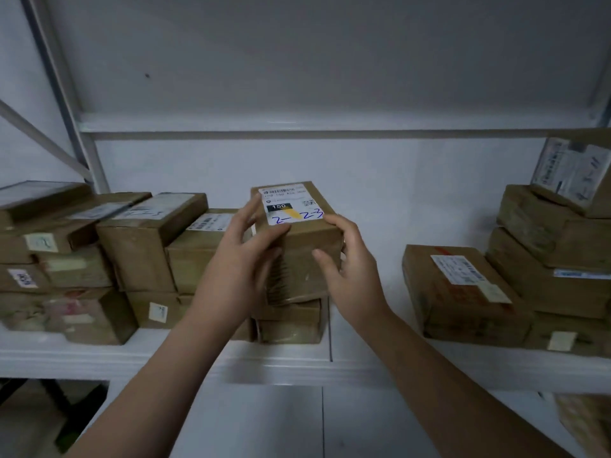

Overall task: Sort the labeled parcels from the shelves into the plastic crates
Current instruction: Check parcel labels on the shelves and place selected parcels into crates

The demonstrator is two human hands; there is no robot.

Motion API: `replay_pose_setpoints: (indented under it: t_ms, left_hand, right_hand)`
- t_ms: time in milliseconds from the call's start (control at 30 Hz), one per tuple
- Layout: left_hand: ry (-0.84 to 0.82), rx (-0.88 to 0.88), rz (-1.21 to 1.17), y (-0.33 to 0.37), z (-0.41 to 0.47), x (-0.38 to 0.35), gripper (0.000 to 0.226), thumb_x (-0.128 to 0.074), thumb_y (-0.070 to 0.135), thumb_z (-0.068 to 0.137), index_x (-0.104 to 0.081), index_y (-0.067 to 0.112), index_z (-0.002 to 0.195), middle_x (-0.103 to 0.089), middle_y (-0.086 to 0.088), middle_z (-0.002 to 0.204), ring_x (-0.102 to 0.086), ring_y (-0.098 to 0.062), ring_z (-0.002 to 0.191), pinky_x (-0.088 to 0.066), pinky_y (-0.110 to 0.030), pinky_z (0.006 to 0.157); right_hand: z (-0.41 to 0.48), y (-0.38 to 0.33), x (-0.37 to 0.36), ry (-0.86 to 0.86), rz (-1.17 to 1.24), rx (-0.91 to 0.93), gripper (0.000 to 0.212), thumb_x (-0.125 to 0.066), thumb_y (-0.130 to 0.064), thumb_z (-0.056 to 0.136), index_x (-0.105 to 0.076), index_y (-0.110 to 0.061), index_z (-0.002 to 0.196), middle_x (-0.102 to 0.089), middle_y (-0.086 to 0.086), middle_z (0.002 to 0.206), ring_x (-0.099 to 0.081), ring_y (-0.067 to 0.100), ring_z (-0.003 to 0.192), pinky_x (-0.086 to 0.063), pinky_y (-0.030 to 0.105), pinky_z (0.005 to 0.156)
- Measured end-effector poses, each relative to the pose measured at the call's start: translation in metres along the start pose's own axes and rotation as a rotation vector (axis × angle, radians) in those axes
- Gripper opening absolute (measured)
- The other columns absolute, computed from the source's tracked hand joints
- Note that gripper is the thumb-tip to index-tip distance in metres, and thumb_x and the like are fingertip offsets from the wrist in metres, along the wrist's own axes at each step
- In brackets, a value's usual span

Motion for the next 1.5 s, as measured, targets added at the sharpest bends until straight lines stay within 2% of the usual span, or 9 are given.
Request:
replay_pose_setpoints:
  t_ms: [100,233,400,633,733,800,1100,1300,1500]
  left_hand:
    - [-0.073,0.014,-0.006,-0.014,0.007,-0.002,0.036,-0.059,0.005,0.091,-0.061,0.016,0.125,-0.049,-0.008,0.137,-0.049,-0.022,0.123,-0.039,-0.028,0.099]
    - [-0.117,-0.002,0.030,-0.023,0.004,-0.005,0.033,-0.056,0.008,0.093,-0.059,0.016,0.126,-0.053,-0.004,0.129,-0.051,-0.022,0.117,-0.049,-0.035,0.088]
    - [-0.078,0.020,0.158,-0.035,-0.001,-0.007,0.037,-0.062,0.019,0.089,-0.058,0.015,0.125,-0.053,-0.009,0.124,-0.048,-0.029,0.114,-0.047,-0.040,0.085]
    - [-0.024,-0.042,0.321,-0.039,-0.001,-0.018,0.043,-0.049,0.035,0.086,-0.054,0.016,0.124,-0.055,-0.011,0.118,-0.049,-0.030,0.108,-0.043,-0.043,0.089]
    - [-0.040,-0.029,0.374,-0.034,-0.002,-0.021,0.045,-0.048,0.038,0.086,-0.054,0.016,0.125,-0.056,-0.011,0.122,-0.049,-0.035,0.115,-0.038,-0.050,0.097]
    - [-0.040,-0.026,0.402,-0.027,-0.001,-0.021,0.045,-0.048,0.039,0.086,-0.057,0.015,0.124,-0.056,-0.013,0.124,-0.047,-0.036,0.120,-0.033,-0.053,0.103]
    - [-0.023,-0.147,0.297,0.050,0.002,-0.052,0.040,-0.047,0.036,0.088,-0.060,0.016,0.119,-0.055,-0.013,0.129,-0.040,-0.033,0.128,-0.021,-0.050,0.108]
    - [-0.094,-0.194,0.213,0.110,-0.016,-0.111,0.035,-0.046,0.035,0.087,-0.066,0.016,0.109,-0.057,-0.013,0.129,-0.046,-0.035,0.126,-0.032,-0.056,0.105]
    - [-0.297,-0.117,0.173,0.143,-0.037,-0.186,0.036,-0.058,0.033,0.083,-0.064,0.013,0.113,-0.059,-0.013,0.124,-0.053,-0.036,0.118,-0.040,-0.051,0.098]
  right_hand:
    - [-0.002,0.002,-0.009,0.059,-0.109,-0.006,0.046,-0.058,-0.021,0.090,-0.045,-0.029,0.133,-0.054,-0.004,0.135,-0.052,0.008,0.122,-0.051,0.040,0.096]
    - [-0.012,0.003,-0.015,0.094,-0.293,-0.038,0.060,-0.064,-0.023,0.090,-0.038,-0.028,0.144,-0.048,-0.010,0.134,-0.045,-0.002,0.118,-0.041,0.012,0.090]
    - [-0.012,0.010,-0.037,0.088,-0.285,-0.072,0.071,-0.063,-0.028,0.089,-0.024,-0.032,0.148,-0.050,-0.002,0.139,-0.047,0.022,0.125,-0.047,0.045,0.098]
    - [-0.009,0.017,-0.038,0.035,-0.257,-0.122,0.071,-0.058,-0.030,0.086,-0.019,-0.046,0.143,-0.052,-0.008,0.137,-0.054,0.019,0.119,-0.049,0.044,0.096]
    - [-0.010,0.016,-0.027,-0.057,-0.234,-0.147,0.071,-0.056,-0.017,0.095,-0.015,-0.038,0.149,-0.052,-0.014,0.129,-0.059,0.002,0.102,-0.051,0.028,0.090]
    - [-0.010,0.015,-0.015,-0.065,-0.271,-0.157,0.065,-0.050,-0.017,0.098,-0.013,-0.036,0.149,-0.050,-0.006,0.137,-0.058,0.009,0.108,-0.051,0.032,0.092]
    - [-0.037,0.019,0.068,0.017,-0.531,-0.091,0.029,-0.049,-0.019,0.095,-0.062,-0.015,0.121,-0.062,0.001,0.123,-0.055,0.016,0.112,-0.049,0.039,0.094]
    - [-0.071,0.036,0.149,-0.032,-0.809,-0.163,0.015,-0.054,-0.010,0.093,-0.068,-0.009,0.099,-0.067,0.007,0.107,-0.059,0.026,0.103,-0.043,0.028,0.086]
    - [-0.104,0.059,0.223,-0.148,-1.052,-0.346,0.044,-0.053,-0.021,0.094,-0.050,-0.014,0.137,-0.046,0.005,0.142,-0.038,0.024,0.130,-0.031,0.038,0.110]
Point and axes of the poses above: each hand's wrist, its own z-axis towards the middle knuckle, its own x-axis out of the back of the hand, y = z × x, the point moved 5 cm from there along z, towards the middle knuckle
